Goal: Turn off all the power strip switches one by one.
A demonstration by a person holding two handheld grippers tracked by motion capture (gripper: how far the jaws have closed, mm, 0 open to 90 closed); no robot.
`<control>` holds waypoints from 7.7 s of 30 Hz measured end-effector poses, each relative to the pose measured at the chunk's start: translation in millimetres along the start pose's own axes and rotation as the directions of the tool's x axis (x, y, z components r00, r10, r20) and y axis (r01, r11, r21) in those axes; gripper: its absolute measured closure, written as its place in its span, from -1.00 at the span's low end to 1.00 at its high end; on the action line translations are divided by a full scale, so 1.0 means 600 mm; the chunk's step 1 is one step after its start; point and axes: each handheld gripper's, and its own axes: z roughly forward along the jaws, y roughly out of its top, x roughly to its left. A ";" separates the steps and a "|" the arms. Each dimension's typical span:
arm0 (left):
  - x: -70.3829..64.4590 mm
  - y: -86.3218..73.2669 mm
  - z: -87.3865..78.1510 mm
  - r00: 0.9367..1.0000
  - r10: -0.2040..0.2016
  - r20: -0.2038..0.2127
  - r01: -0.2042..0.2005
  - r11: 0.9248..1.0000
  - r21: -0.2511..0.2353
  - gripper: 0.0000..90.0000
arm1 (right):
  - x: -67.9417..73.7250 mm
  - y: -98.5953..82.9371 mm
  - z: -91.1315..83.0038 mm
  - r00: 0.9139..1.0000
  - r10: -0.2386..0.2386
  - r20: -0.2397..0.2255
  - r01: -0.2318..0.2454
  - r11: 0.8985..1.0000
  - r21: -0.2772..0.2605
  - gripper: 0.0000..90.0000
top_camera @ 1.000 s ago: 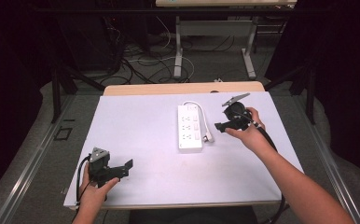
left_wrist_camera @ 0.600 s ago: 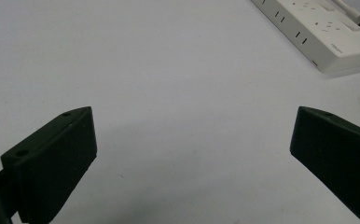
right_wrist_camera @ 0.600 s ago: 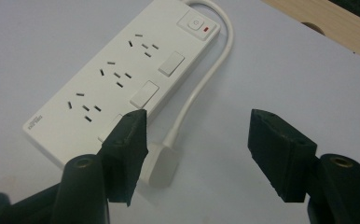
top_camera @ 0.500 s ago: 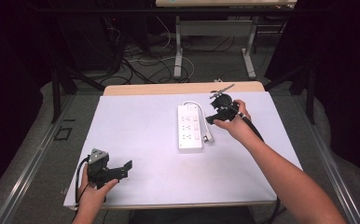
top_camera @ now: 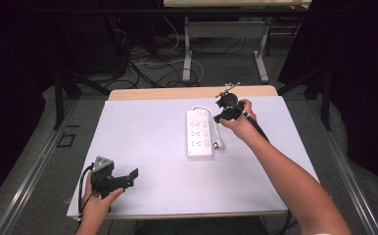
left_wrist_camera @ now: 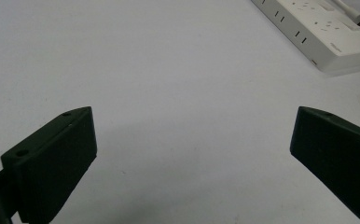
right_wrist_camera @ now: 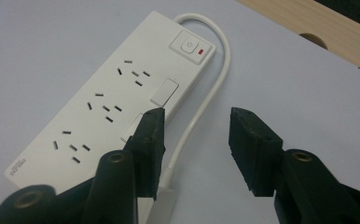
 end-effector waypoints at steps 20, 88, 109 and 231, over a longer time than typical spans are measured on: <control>0.001 -0.002 -0.001 1.000 0.004 -0.004 -0.004 1.000 0.003 -0.99 | 0.001 0.048 0.045 0.999 0.051 0.012 -0.051 0.998 0.036 0.83; 0.008 -0.007 0.004 1.000 -0.020 -0.001 0.020 1.000 0.013 -0.99 | 0.001 0.075 0.196 0.990 0.141 0.029 -0.141 0.990 0.002 1.00; 0.003 -0.008 0.005 1.000 -0.009 0.001 0.009 1.000 0.023 -0.99 | 0.001 0.069 0.200 0.988 0.154 0.008 -0.154 0.988 -0.002 1.00; -0.003 -0.008 0.014 1.000 0.015 -0.006 -0.015 0.999 0.043 -0.99 | 0.023 -0.009 0.120 0.990 0.102 -0.098 -0.098 0.994 0.049 1.00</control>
